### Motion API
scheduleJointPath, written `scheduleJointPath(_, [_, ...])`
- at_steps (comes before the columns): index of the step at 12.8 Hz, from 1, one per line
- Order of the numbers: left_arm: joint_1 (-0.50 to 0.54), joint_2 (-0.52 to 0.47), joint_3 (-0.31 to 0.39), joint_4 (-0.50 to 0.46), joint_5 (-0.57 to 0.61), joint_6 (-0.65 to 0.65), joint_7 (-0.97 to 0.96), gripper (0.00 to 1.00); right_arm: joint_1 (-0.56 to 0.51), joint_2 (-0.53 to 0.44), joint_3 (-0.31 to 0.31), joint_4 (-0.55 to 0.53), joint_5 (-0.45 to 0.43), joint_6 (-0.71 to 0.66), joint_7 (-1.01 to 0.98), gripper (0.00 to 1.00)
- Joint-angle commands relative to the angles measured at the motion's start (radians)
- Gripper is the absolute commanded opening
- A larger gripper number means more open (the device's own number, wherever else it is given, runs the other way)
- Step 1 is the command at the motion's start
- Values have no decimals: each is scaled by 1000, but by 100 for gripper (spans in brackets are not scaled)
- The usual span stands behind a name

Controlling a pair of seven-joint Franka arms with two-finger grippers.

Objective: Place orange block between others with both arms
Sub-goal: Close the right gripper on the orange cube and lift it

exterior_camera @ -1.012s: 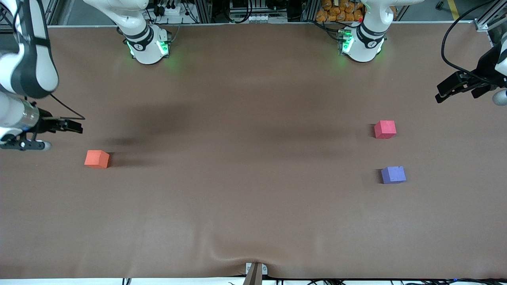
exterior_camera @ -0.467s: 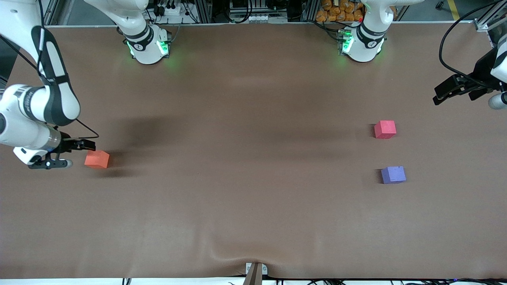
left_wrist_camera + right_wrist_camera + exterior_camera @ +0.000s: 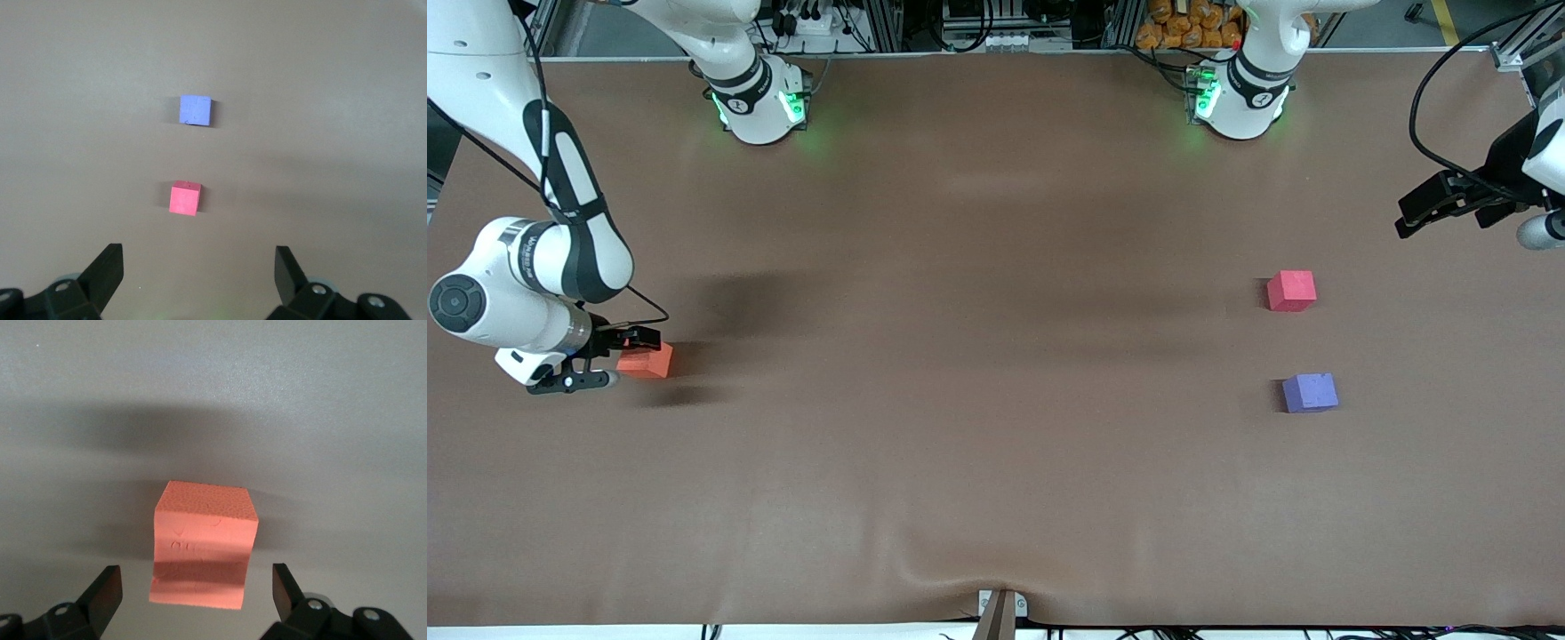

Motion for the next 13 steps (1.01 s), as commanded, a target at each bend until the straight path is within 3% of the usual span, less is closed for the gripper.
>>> scheduleJointPath(1, [4,4,-2,18,-5,0,20,100,-19,31,8,14,-9,47,-59,100])
scheduleJointPath(8, [12,-4,-2,18,-12,1,20,100,-31,64,12,13,-6,105,-62,99])
scheduleJointPath(10, [12,-6,-2,19,-13,1,20,100,-27,64,12,14,-6,102,-54,37])
scheduleJointPath(11, [10,-7,-2,18,-13,1,20,100,-24,61,13,13,-4,92,-50,15])
scheduleJointPath(12, [12,-7,-2,18,-13,1,20,100,-24,55,13,13,-4,90,-50,0])
scheduleJointPath(13, [10,-7,-2,18,-13,1,20,100,-21,47,16,16,-4,78,-51,0])
